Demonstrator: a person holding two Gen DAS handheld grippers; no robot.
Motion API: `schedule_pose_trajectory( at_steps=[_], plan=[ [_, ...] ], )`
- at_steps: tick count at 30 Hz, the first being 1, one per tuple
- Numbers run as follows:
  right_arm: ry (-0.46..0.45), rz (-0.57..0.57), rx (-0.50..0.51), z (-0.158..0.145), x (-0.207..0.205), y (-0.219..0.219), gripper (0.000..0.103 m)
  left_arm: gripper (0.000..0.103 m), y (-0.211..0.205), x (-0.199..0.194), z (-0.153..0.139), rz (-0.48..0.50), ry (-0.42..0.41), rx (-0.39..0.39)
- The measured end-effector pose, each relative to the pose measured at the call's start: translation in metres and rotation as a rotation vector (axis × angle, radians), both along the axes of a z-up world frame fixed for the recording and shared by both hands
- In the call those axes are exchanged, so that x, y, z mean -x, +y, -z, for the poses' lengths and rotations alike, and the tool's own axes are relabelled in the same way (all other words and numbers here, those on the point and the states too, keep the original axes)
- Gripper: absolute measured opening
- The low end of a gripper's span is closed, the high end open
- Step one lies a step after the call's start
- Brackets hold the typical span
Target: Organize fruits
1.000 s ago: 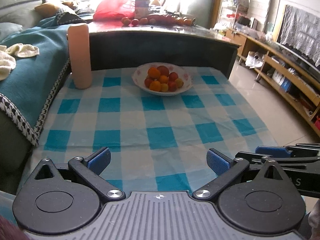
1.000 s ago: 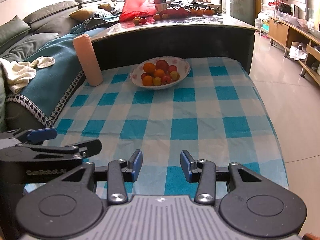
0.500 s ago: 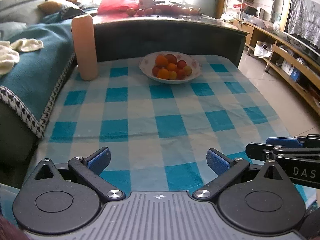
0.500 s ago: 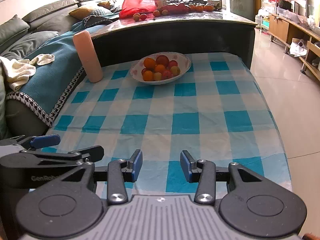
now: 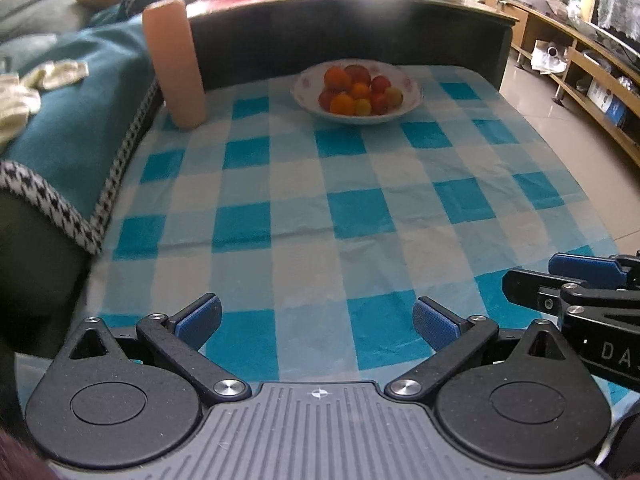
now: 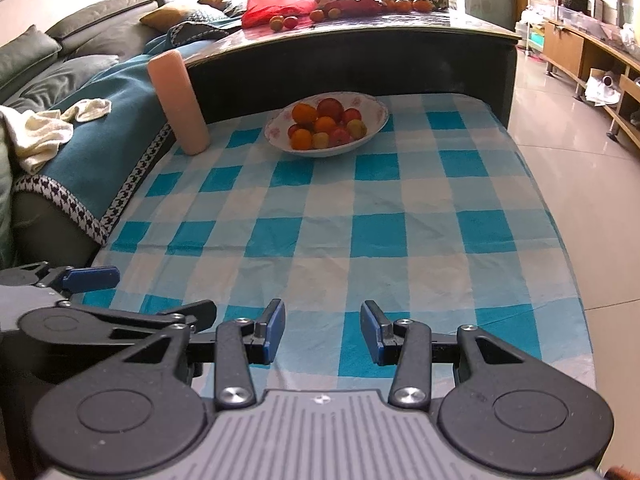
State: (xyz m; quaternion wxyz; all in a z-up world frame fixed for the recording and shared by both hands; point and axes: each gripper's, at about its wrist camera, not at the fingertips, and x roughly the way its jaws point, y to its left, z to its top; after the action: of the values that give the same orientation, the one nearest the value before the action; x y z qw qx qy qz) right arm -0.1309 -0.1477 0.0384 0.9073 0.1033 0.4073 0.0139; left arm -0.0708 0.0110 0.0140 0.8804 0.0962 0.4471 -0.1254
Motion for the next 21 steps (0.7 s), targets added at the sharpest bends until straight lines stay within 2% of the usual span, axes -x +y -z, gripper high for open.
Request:
schedule_pose_trajectory(
  at_steps=[2,11,21],
  plan=[
    [0.000,-0.006,0.002,0.0007,-0.0004,0.0014,0.056,0.103,0.0025,-0.0011,0.0006,-0.006,0.010,0.018],
    [0.002,-0.013,-0.002,0.0020,-0.0019,0.0026,0.056,0.103,0.0002,0.0025,-0.0018,0.010,-0.048,-0.005],
    [-0.003,-0.003,-0.004,0.0026,-0.0018,0.0028,0.056,0.103,-0.0010,0.0025,-0.0023,0.016,-0.072,-0.009]
  ],
)
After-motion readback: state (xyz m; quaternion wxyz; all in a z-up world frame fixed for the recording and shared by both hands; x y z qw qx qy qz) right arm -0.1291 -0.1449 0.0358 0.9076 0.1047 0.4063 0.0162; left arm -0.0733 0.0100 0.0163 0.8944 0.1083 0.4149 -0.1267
